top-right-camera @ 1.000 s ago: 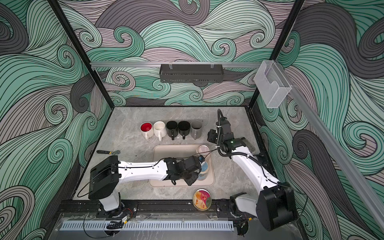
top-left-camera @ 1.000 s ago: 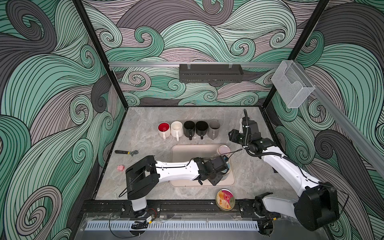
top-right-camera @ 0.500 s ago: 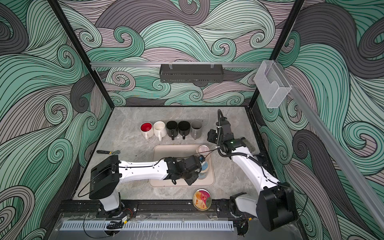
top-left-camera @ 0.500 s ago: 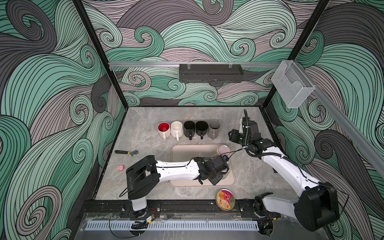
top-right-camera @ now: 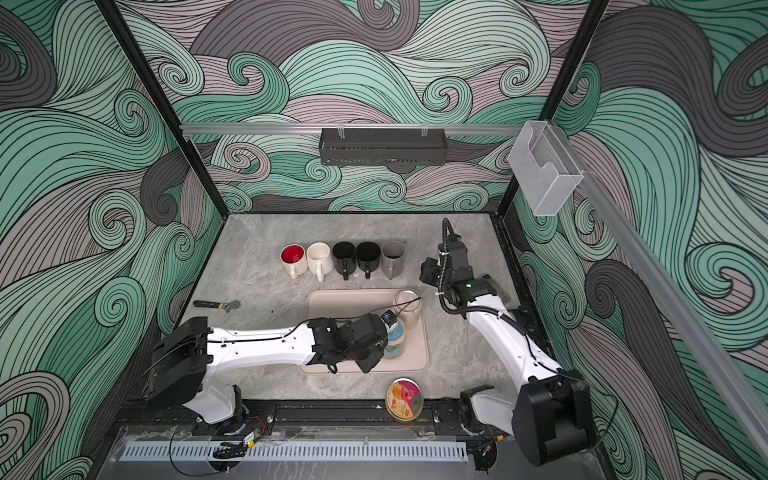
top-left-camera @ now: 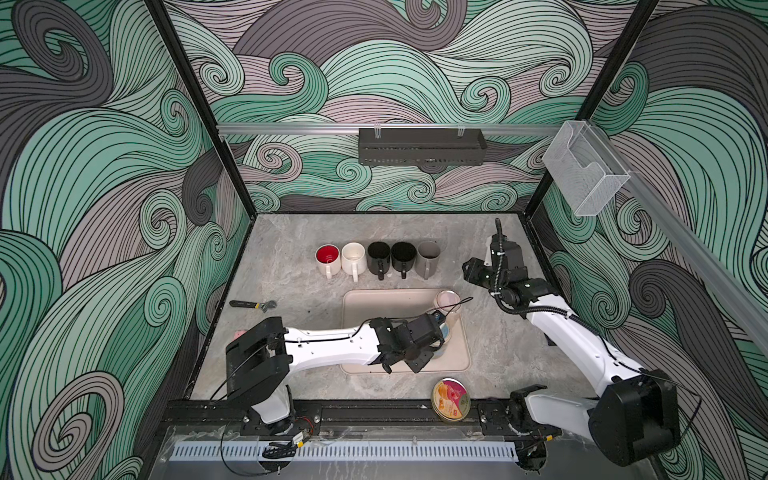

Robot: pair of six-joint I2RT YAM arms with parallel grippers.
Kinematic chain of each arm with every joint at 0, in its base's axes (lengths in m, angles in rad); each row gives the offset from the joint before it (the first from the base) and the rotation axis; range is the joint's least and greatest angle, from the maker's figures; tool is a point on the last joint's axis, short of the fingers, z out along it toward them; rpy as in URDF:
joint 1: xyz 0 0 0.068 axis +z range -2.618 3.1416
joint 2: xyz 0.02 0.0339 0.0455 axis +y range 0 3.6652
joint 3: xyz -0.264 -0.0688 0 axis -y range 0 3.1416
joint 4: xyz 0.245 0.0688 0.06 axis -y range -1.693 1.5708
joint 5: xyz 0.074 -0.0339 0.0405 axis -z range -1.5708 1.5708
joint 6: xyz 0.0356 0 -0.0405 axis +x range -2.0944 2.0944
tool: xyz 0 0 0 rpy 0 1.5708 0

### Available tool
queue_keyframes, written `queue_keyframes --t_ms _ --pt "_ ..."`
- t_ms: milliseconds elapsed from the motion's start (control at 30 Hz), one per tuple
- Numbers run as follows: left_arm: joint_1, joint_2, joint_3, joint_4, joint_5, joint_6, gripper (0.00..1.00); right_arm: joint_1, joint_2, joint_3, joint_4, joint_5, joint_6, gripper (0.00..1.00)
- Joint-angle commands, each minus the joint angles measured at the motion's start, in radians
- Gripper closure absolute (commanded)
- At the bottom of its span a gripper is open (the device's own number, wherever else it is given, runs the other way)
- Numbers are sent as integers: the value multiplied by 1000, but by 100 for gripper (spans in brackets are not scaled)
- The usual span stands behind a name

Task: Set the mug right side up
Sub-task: 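Lift the blue butterfly mug off the tray with the left gripper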

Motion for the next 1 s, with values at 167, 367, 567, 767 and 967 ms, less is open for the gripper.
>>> queue_keyframes --t_ms 167,367,567,767,967 --pt "-8 -182 26 47 -41 17 100 -17 -50 -13 -11 0 7 51" --pt "-5 -330 17 11 -140 48 100 -30 -105 -12 -16 15 4 51" --pt "59 -565 -82 157 -155 53 100 -31 -184 -53 69 -65 40 51" --pt "289 -768 -221 388 55 -77 100 -31 -216 -142 341 -340 157 51" --pt "502 -818 -271 558 296 -240 100 -26 -203 -151 530 -549 253 51"
